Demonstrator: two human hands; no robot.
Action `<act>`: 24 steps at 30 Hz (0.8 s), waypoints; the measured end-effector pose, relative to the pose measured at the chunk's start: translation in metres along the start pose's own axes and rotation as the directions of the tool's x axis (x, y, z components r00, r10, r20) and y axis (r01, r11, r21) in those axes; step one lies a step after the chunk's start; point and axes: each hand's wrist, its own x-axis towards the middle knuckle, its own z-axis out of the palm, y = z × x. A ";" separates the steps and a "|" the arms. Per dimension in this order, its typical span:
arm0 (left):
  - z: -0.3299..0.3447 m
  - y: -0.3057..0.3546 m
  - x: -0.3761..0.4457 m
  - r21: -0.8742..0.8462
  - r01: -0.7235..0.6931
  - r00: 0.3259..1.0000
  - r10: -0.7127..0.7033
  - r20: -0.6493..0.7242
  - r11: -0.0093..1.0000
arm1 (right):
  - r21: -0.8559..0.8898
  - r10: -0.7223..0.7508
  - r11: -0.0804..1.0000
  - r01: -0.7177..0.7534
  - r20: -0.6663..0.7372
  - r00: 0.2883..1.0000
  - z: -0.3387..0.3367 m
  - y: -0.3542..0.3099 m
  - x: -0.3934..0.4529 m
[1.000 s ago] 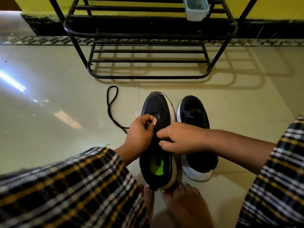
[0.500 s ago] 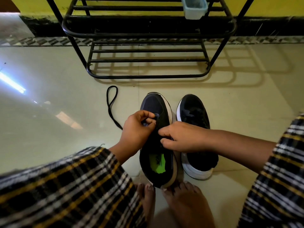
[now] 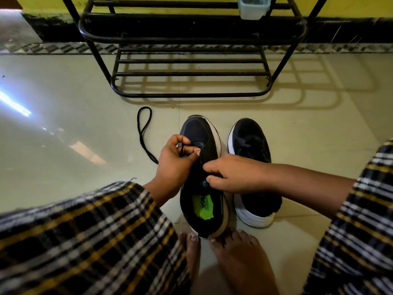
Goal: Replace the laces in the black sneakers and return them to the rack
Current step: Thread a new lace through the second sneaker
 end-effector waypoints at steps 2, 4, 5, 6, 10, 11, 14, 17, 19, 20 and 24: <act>0.003 0.000 0.000 -0.003 -0.001 1.000 0.001 -0.018 1.000 | -0.013 -0.001 1.000 0.001 0.004 1.000 0.001 0.000 0.000; 0.006 0.001 0.001 -0.001 0.004 0.999 -0.004 -0.035 1.000 | -0.039 0.003 0.999 -0.003 0.007 1.000 0.001 -0.001 0.001; 0.007 0.001 0.001 0.004 0.007 0.999 -0.007 -0.049 1.000 | -0.053 0.005 0.999 -0.005 0.010 1.000 0.001 -0.001 0.002; 0.009 0.002 0.002 0.015 0.012 0.998 -0.011 -0.069 1.000 | -0.068 0.003 0.998 -0.002 0.013 1.000 0.002 -0.002 0.003; 0.013 0.003 0.002 -0.001 0.062 0.990 -0.061 -0.126 0.998 | -0.109 -0.009 0.994 0.011 0.021 1.000 0.002 -0.003 0.004; 0.013 0.005 0.000 -0.040 0.082 0.989 -0.086 -0.119 0.996 | -0.110 -0.009 0.994 0.012 0.024 1.000 0.002 -0.004 0.003; 0.012 0.013 -0.002 -0.138 0.194 0.978 -0.201 -0.045 0.971 | -0.116 -0.001 0.993 0.004 0.031 1.000 0.003 -0.003 0.002; 0.005 0.021 0.001 -0.132 0.297 0.955 -0.293 0.049 0.946 | -0.096 0.008 0.995 -0.004 0.035 0.999 0.002 -0.002 0.002; 0.002 0.024 0.003 -0.101 0.307 0.951 -0.302 0.067 0.946 | -0.095 0.007 0.995 -0.003 0.036 0.999 0.001 -0.002 0.003; 0.003 0.025 0.002 -0.088 0.301 0.953 -0.297 0.061 0.950 | -0.097 0.004 0.995 -0.001 0.036 0.999 0.000 -0.002 0.003; 0.006 0.029 -0.003 -0.097 0.242 0.969 -0.237 0.063 0.965 | -0.141 0.074 0.988 -0.066 0.053 0.996 -0.006 -0.003 0.004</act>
